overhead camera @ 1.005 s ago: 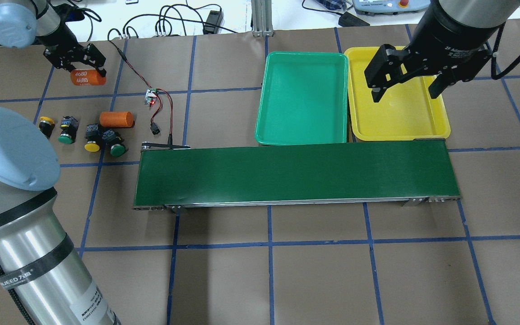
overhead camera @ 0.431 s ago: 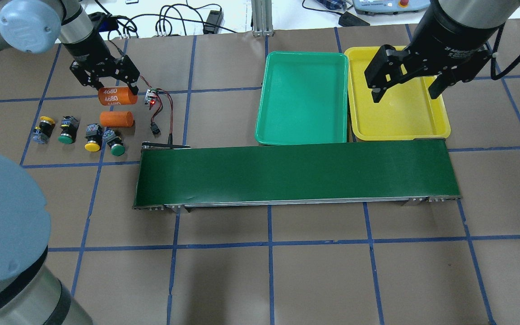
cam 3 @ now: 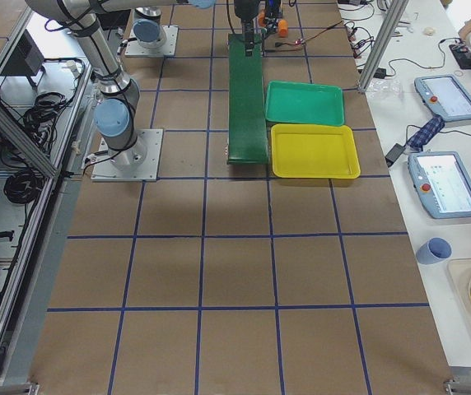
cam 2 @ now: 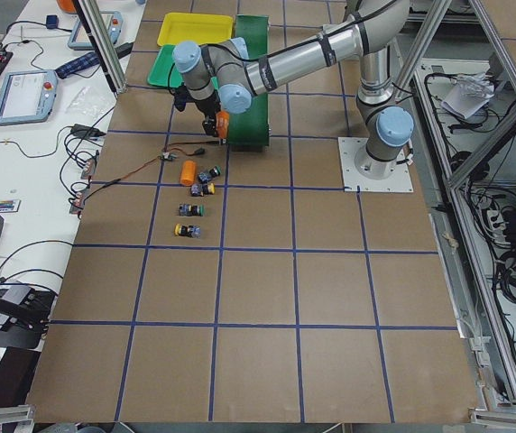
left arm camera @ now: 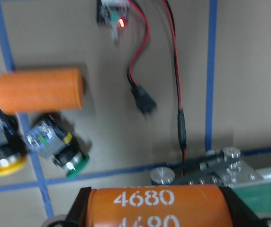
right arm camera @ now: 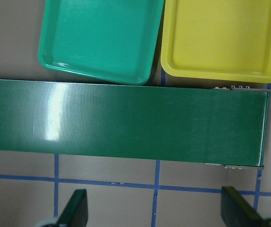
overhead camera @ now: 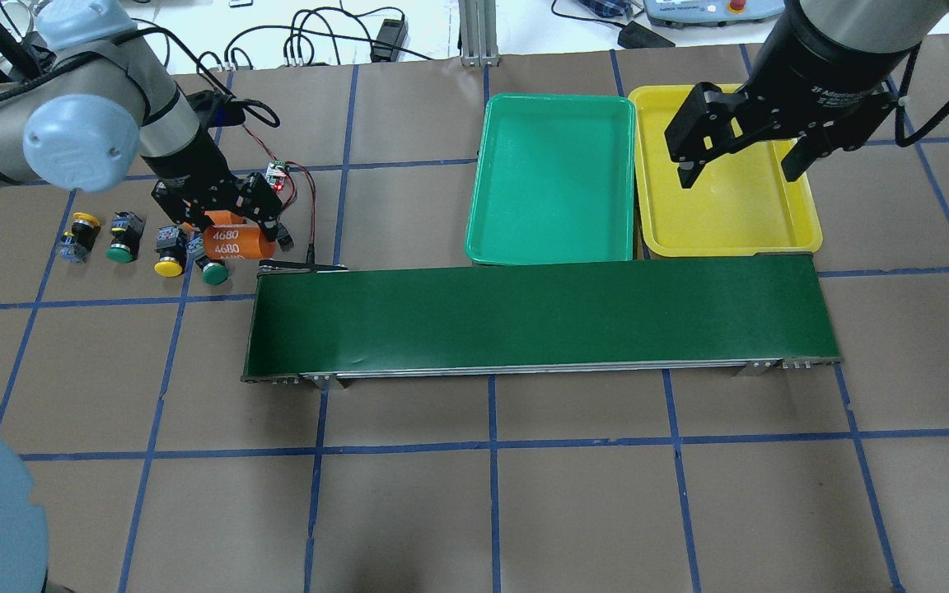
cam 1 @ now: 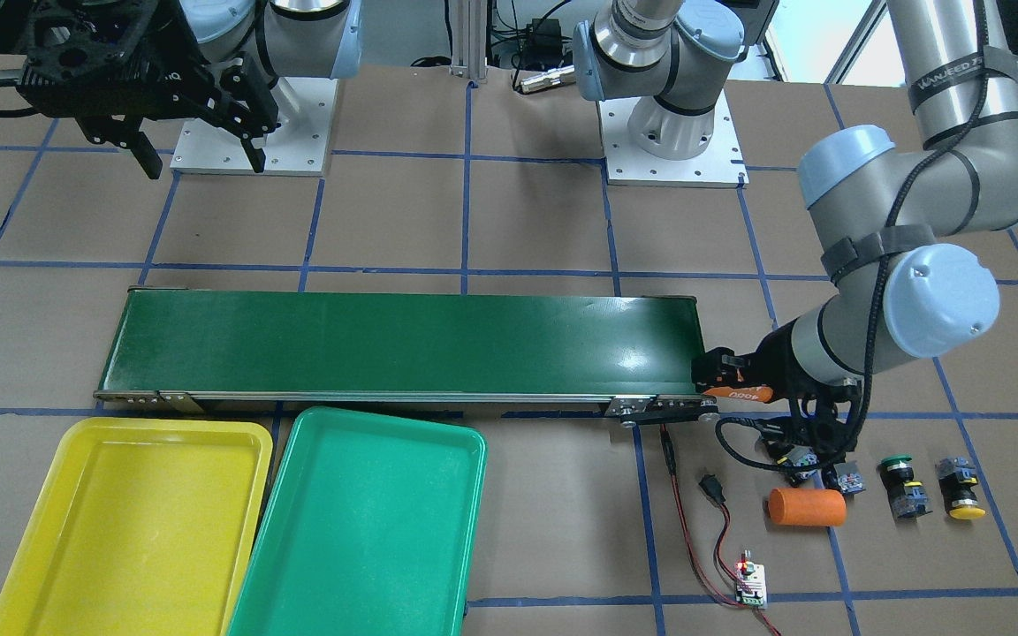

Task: Sort buttons by color to trays
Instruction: 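Carry the orange cylinder with the left gripper onto the belt's near end, then open the left gripper and lift it away from the cylinder, then reach the left gripper to the second orange cylinder and grasp it, then carry the second orange cylinder with the left gripper onto the belt, then withdraw the left gripper while the right gripper lowers to the belt end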

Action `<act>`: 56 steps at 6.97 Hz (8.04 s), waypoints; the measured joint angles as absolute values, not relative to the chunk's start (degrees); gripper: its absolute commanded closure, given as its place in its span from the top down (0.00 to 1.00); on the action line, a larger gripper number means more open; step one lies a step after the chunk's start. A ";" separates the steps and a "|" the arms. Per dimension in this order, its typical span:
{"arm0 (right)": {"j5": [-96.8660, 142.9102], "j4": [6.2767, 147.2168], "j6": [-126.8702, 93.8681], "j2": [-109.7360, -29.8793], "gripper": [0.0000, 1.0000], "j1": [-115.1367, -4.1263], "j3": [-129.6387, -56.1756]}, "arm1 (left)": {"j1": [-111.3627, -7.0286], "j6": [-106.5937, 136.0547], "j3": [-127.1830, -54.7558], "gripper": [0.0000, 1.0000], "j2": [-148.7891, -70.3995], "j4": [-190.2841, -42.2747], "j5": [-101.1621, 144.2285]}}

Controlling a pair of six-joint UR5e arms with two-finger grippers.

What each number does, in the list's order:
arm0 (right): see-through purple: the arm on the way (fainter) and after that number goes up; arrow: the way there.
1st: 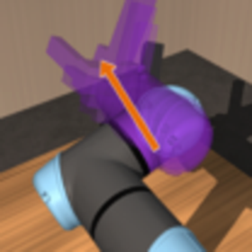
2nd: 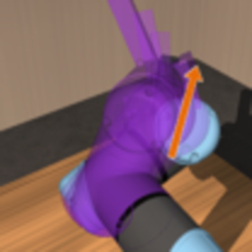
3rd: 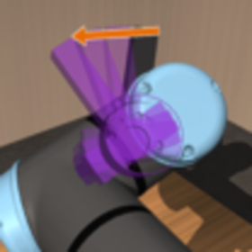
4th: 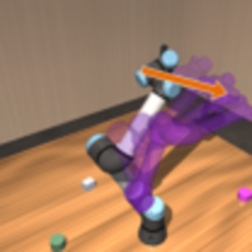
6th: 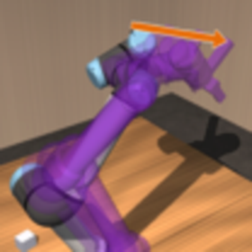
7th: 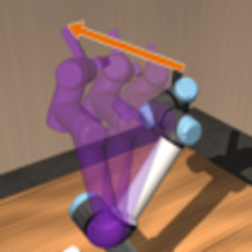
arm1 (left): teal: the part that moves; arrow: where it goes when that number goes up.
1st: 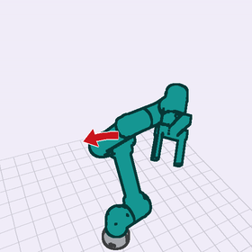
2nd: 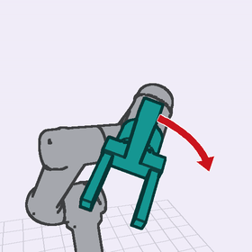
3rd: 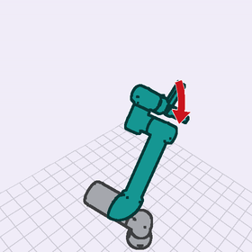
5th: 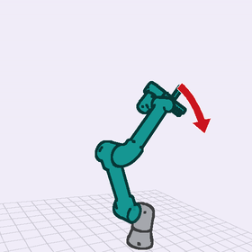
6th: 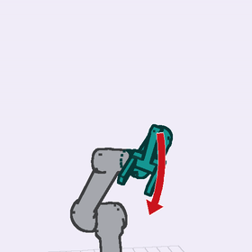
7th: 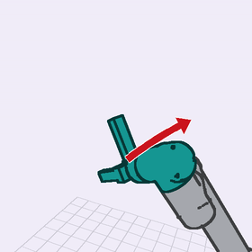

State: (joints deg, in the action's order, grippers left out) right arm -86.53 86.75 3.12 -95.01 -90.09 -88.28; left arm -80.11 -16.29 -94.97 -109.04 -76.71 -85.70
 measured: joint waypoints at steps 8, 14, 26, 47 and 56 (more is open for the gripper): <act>-86.55 86.75 3.16 -95.08 1.00 -90.10 -88.56 | -84.37 -15.05 -105.69 1.00 -105.26 -70.09 -85.92; -86.48 86.75 3.17 -95.10 1.00 -90.18 -88.65 | -79.15 -16.66 -93.01 1.00 -104.23 -73.64 -89.39; -86.57 86.75 3.21 -95.80 1.00 -90.18 -89.64 | -72.04 -22.39 -82.10 1.00 -126.07 -63.23 -86.38; -86.57 86.75 3.34 -96.41 1.00 -90.09 -89.65 | -80.98 -12.93 -101.35 0.00 -105.80 -72.12 -83.66; -86.57 86.73 3.34 -96.42 1.00 -90.11 -89.71 | -84.33 -12.68 -107.22 1.00 -102.83 -68.48 -83.48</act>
